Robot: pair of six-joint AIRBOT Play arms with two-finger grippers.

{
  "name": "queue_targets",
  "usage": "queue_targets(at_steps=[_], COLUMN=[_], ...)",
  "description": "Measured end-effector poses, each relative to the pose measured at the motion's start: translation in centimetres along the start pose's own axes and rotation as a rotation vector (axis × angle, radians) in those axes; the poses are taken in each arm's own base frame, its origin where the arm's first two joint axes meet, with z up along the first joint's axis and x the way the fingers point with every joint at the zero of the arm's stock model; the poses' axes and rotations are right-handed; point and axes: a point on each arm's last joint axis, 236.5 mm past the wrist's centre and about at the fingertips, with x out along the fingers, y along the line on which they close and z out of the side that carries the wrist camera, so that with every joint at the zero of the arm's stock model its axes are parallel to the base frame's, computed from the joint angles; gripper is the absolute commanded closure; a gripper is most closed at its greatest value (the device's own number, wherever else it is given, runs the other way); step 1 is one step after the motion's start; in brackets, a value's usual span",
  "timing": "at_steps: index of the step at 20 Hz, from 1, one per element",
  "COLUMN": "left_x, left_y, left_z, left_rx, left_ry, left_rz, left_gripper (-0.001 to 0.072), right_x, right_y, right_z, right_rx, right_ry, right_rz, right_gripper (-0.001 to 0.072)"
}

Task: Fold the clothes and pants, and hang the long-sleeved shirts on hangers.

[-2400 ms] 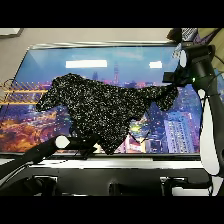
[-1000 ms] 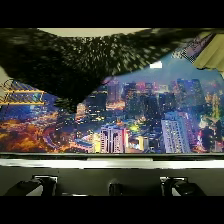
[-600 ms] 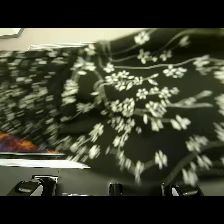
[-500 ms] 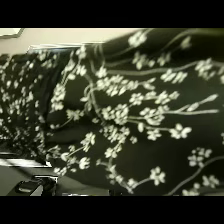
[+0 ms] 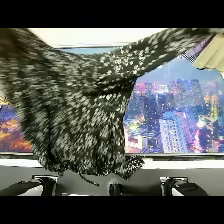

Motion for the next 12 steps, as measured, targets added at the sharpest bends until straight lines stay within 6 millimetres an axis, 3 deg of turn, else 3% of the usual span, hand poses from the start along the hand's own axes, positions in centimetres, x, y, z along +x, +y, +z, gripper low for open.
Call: queue_targets(at_steps=[3,5,7,8,10,11,12], left_x=[10.0,14.1,16.3,16.8,17.1,16.9,16.6], left_y=[3.1,5.1,6.9,7.6,8.6,9.0,9.4], left_z=[-9.4,-15.7,-21.5,-23.8,-27.2,-28.2,-28.4], left_rx=[-0.13,-0.181,-0.212,-0.224,-0.241,-0.248,-0.258], left_ry=[0.217,0.356,0.493,0.55,0.646,0.681,0.698], left_rz=[0.004,0.014,0.034,0.043,0.058,0.062,0.065], left_gripper=[0.0688,0.0688,0.068,0.0598,0.0271,0.0145,0.0085], right_x=[6.1,8.9,10.4,10.7,10.6,10.2,9.8], right_y=[2.0,2.6,2.8,2.9,3.2,3.5,3.7], right_z=[-9.9,-17.0,-23.7,-26.7,-32.4,-34.4,-35.9], right_rx=[-0.141,-0.219,-0.275,-0.287,-0.308,-0.318,-0.34], right_ry=[0.182,0.311,0.441,0.502,0.639,0.697,0.747], right_rz=[-0.071,-0.118,-0.157,-0.17,-0.172,-0.162,-0.144], right_gripper=[0.0695,0.0695,0.0693,0.0693,0.0689,0.0633,0.0465])
